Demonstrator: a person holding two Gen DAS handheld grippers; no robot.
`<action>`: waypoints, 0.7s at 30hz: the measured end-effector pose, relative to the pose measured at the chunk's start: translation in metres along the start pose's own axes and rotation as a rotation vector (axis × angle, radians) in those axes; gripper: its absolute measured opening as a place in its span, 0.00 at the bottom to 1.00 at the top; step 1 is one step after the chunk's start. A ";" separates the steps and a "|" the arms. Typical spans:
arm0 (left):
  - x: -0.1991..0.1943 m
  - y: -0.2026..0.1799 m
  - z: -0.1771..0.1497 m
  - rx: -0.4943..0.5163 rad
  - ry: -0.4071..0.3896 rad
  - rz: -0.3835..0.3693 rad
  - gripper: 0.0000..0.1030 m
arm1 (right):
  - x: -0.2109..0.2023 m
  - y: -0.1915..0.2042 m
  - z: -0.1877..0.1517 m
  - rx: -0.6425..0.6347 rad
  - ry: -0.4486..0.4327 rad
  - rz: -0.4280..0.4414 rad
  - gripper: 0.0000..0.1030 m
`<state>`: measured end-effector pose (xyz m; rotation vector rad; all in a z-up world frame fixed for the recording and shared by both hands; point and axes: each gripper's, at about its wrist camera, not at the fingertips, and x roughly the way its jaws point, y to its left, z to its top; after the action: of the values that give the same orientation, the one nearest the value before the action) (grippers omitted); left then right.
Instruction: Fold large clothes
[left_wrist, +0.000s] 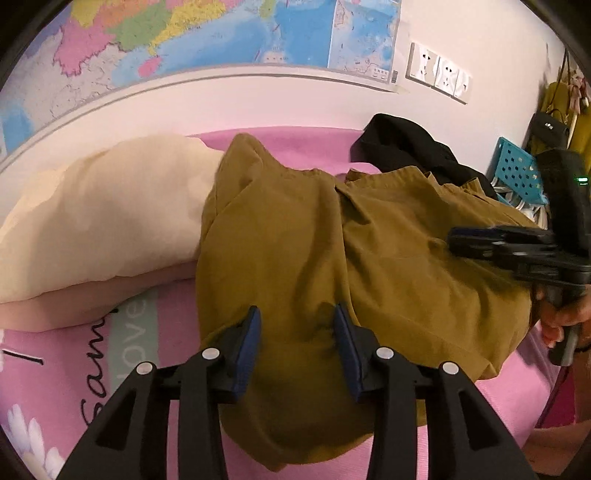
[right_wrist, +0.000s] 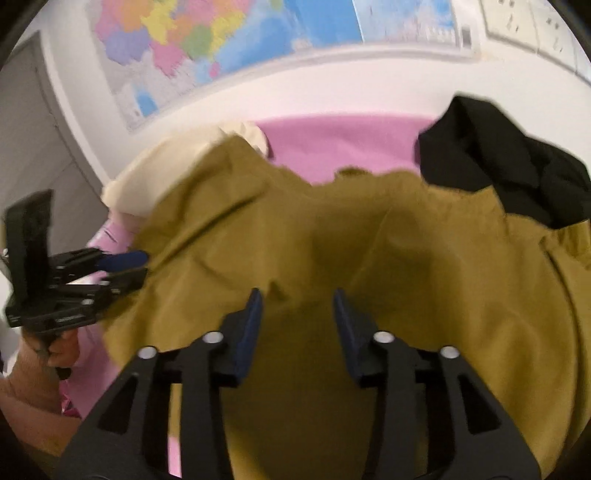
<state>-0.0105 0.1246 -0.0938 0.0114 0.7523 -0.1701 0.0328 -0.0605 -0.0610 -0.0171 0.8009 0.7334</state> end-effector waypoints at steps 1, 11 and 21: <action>-0.004 -0.002 -0.002 0.003 -0.003 0.009 0.38 | -0.011 -0.001 -0.002 0.008 -0.021 0.010 0.45; -0.003 -0.019 0.008 0.011 -0.021 -0.018 0.47 | -0.061 -0.062 -0.018 0.183 -0.096 -0.064 0.49; 0.019 -0.009 0.009 -0.062 0.028 -0.045 0.55 | -0.050 -0.086 -0.028 0.240 -0.073 -0.144 0.46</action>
<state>0.0074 0.1119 -0.0999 -0.0623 0.7855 -0.1892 0.0431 -0.1627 -0.0701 0.1653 0.8043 0.4961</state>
